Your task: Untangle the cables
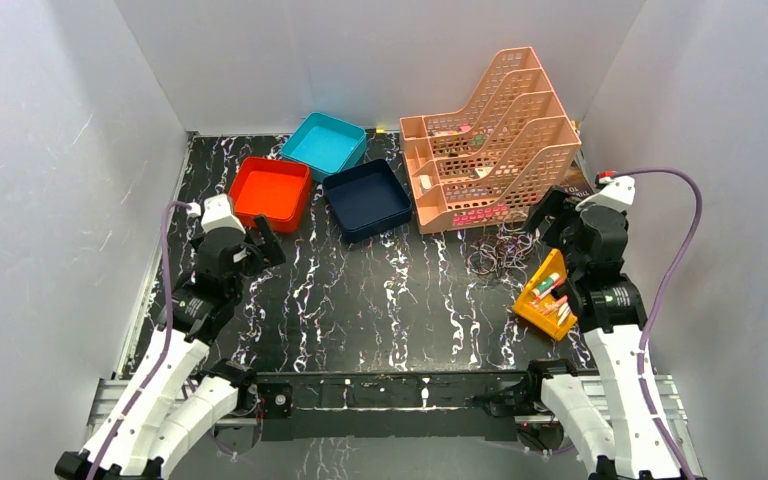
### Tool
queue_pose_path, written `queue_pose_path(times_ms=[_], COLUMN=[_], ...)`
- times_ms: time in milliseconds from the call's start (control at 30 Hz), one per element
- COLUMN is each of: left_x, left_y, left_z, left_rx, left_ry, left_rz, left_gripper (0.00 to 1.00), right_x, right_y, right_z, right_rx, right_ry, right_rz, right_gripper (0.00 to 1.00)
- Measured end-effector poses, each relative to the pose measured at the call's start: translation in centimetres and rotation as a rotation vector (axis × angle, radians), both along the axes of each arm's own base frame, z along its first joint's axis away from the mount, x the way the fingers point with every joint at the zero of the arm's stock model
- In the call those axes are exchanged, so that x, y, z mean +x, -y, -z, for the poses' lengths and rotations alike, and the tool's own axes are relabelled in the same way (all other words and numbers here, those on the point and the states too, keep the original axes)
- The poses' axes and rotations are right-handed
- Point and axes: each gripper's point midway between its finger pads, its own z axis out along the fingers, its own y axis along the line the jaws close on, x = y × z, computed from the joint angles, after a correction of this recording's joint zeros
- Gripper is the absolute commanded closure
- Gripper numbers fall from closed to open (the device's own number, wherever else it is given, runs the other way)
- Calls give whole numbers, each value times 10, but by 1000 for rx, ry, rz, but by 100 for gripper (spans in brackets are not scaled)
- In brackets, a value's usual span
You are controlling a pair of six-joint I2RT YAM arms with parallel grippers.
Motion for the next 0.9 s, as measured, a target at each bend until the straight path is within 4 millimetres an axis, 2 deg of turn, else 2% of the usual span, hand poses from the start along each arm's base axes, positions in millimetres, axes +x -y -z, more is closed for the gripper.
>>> queue_pose_path(times_ms=[167, 567, 733, 900], left_x=[10, 22, 23, 24], left_y=[4, 3, -2, -2], left_z=[-4, -10, -10, -4], left_rx=[1, -41, -72, -67], left_ry=[-8, 1, 7, -12], left_rz=[16, -46, -101, -109], left_gripper=[2, 2, 2, 2], right_x=[3, -1, 0, 1], right_y=[-1, -7, -13, -26], right_z=[-9, -3, 10, 32], right_rx=[21, 99, 107, 111], right_ry=[-10, -47, -105, -194], right_rz=[-13, -18, -47, -121], right_gripper=[2, 2, 2, 2])
